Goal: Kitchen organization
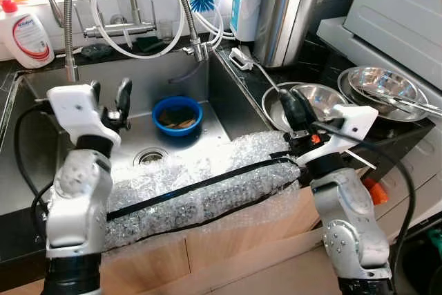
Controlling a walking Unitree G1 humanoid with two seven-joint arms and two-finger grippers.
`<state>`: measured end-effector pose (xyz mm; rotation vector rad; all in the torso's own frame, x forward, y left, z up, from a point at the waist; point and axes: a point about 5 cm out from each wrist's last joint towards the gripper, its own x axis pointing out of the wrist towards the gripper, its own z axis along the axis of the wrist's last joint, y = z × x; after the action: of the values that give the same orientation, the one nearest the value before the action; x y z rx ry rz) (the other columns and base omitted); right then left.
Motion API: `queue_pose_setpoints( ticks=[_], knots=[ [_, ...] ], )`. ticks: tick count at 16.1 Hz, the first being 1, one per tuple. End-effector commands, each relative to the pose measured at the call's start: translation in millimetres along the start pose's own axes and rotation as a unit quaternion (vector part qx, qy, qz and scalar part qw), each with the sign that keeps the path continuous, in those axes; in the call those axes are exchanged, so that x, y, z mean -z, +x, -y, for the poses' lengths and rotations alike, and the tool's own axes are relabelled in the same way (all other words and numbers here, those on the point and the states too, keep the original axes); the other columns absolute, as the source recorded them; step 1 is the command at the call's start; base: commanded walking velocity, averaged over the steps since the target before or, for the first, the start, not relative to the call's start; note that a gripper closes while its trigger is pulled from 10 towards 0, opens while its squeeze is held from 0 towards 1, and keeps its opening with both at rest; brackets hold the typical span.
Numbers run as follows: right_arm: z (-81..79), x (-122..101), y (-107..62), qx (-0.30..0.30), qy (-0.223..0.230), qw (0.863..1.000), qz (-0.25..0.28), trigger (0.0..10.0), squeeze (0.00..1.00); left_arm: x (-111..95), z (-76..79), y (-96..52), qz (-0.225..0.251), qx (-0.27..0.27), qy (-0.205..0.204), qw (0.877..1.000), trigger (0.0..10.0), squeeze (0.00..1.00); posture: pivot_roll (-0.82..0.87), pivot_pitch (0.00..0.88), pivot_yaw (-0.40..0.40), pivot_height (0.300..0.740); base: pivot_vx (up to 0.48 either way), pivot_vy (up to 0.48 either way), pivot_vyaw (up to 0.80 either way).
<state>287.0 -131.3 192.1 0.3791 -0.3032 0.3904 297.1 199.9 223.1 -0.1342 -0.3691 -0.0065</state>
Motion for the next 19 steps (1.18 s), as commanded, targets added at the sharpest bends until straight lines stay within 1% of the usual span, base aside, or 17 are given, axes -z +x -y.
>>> queue_pose_setpoints(
  ticks=[1,2,3,4,5,6,7,8,9,10,12,13,14,15,17,19],
  knots=[
    [-0.2,-7.2,3.6,-0.011,0.04,0.999,0.012,10.0,0.0,-10.4,3.6,3.5,0.012,0.019,-0.023,0.999,10.0,0.0,0.01,0.048,-0.044,0.74,0.0,0.0,0.0],
    [-3.3,-9.1,3.7,-0.027,0.081,0.996,0.015,10.0,0.0,-13.6,5.6,4.3,0.01,0.034,-0.037,0.999,10.0,0.0,0.01,0.053,-0.045,0.74,0.0,0.0,0.0],
    [-7.4,-11.2,2.8,-0.047,0.123,0.991,0.02,10.0,0.0,-16.7,9.2,4.8,0.005,0.051,-0.073,0.996,10.0,0.0,0.01,0.055,-0.045,0.74,0.0,0.0,0.0],
    [-12.6,-11.1,-1.6,-0.078,0.176,0.981,0.014,10.0,0.0,-15.7,17.3,0.4,-0.008,0.086,-0.104,0.991,10.0,0.0,0.02,0.054,-0.046,0.74,0.0,0.0,0.0],
    [-13.7,-9.5,-3.4,-0.084,0.183,0.979,0.009,10.0,0.0,-12.1,18.7,-1.5,-0.016,0.089,-0.098,0.991,10.0,0.0,0.02,0.051,-0.047,0.74,0.0,0.0,0.0],
    [-15.8,-6.4,-6.2,-0.097,0.193,0.976,-0.001,10.0,0.0,-7.8,21.0,-3.2,-0.028,0.09,-0.123,0.988,10.0,0.0,0.02,0.049,-0.047,0.74,0.0,0.0,0.0],
    [-16.6,-5.5,-7.0,-0.102,0.198,0.975,-0.004,10.0,0.0,-6.9,21.7,-3.6,-0.031,0.091,-0.134,0.986,10.0,0.0,0.02,0.05,-0.047,0.74,0.0,0.0,0.0],
    [-20.5,-1.6,-12.0,-0.124,0.227,0.966,-0.016,10.0,0.0,-4.8,28.6,-6.8,-0.038,0.104,-0.189,0.976,10.0,0.0,0.02,0.048,-0.048,0.74,0.0,0.0,0.0],
    [-23.1,-0.1,-16.4,-0.141,0.257,0.956,-0.023,10.0,0.0,-4.5,34.0,-9.2,-0.042,0.114,-0.219,0.968,10.0,0.0,0.02,0.045,-0.048,0.74,0.0,0.0,0.0],
    [-24.9,0.8,-20.6,-0.157,0.276,0.948,-0.031,10.0,0.0,-4.4,39.3,-11.6,-0.05,0.132,-0.241,0.96,10.0,0.0,0.02,0.042,-0.046,0.74,0.0,0.0,0.0],
    [-28.4,2.7,-25.8,-0.179,0.298,0.937,-0.043,10.0,0.0,-6.4,47.0,-16.0,-0.056,0.162,-0.291,0.941,10.0,0.0,0.02,0.038,-0.044,0.74,0.0,0.0,0.0],
    [-29.5,3.3,-26.7,-0.183,0.303,0.934,-0.045,10.0,0.0,-7.3,48.8,-17.1,-0.055,0.171,-0.304,0.936,10.0,0.0,0.02,0.038,-0.044,0.74,0.0,0.0,0.0],
    [-33.7,6.2,-29.7,-0.198,0.313,0.927,-0.053,10.0,0.0,-6.7,53.1,-22.0,-0.063,0.193,-0.341,0.918,10.0,0.0,0.03,0.029,-0.042,0.74,0.0,0.0,0.0],
    [-35.3,7.2,-31.2,-0.205,0.32,0.923,-0.06,10.0,0.0,-5.7,55.6,-26.3,-0.073,0.206,-0.348,0.911,10.0,0.0,0.03,0.022,-0.043,0.74,0.0,0.0,0.0],
    [-36.4,8.1,-31.3,-0.211,0.323,0.92,-0.065,10.0,0.0,-5.1,59.6,-29.7,-0.084,0.221,-0.353,0.905,10.0,0.0,0.03,0.018,-0.043,0.74,0.0,0.0,0.0],
    [-39.9,7.8,-30.3,-0.225,0.328,0.915,-0.069,10.0,0.0,-5.4,63.5,-33.0,-0.092,0.232,-0.363,0.898,10.0,0.0,0.03,0.011,-0.044,0.74,0.0,0.0,0.0]
  ],
)
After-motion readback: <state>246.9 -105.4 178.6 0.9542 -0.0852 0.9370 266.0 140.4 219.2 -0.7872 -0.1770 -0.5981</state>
